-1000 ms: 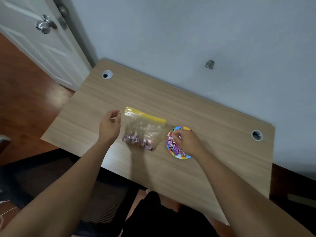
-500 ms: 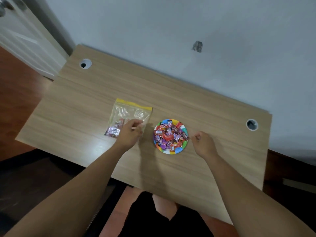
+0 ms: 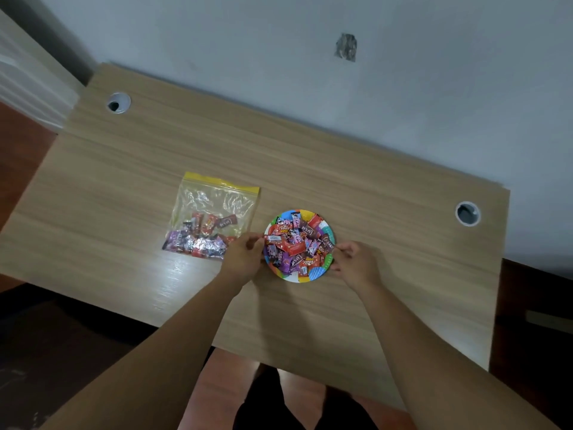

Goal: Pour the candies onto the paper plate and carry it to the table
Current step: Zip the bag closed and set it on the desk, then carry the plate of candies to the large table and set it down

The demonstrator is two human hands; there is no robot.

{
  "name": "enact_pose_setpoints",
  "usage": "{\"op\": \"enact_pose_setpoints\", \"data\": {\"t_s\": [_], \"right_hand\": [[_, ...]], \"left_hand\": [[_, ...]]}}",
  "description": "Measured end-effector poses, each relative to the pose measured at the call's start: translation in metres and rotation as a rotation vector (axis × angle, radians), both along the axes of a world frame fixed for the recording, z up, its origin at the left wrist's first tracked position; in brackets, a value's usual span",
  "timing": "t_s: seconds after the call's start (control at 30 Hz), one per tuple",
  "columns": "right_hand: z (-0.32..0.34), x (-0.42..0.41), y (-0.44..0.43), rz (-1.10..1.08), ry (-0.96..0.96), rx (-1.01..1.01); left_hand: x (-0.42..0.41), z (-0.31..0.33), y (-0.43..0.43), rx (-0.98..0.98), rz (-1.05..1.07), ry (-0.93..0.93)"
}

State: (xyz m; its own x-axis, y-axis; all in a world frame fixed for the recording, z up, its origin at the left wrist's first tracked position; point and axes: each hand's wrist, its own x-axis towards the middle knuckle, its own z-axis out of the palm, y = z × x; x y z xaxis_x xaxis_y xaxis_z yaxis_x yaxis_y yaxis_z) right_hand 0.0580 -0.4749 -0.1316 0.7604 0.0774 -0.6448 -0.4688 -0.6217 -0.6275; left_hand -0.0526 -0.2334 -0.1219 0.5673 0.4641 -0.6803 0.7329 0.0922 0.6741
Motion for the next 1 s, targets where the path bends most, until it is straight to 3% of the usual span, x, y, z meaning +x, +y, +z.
{"op": "enact_pose_setpoints", "data": {"t_s": [0.43, 1.0], "right_hand": [[0.004, -0.013, -0.002, -0.023, -0.006, 0.051], [0.117, -0.054, -0.036, -0.130, -0.273, 0.001]], "left_hand": [[-0.003, 0.002, -0.014, -0.036, 0.076, 0.023], [0.002, 0.120, -0.026, -0.075, -0.160, -0.178]]}}
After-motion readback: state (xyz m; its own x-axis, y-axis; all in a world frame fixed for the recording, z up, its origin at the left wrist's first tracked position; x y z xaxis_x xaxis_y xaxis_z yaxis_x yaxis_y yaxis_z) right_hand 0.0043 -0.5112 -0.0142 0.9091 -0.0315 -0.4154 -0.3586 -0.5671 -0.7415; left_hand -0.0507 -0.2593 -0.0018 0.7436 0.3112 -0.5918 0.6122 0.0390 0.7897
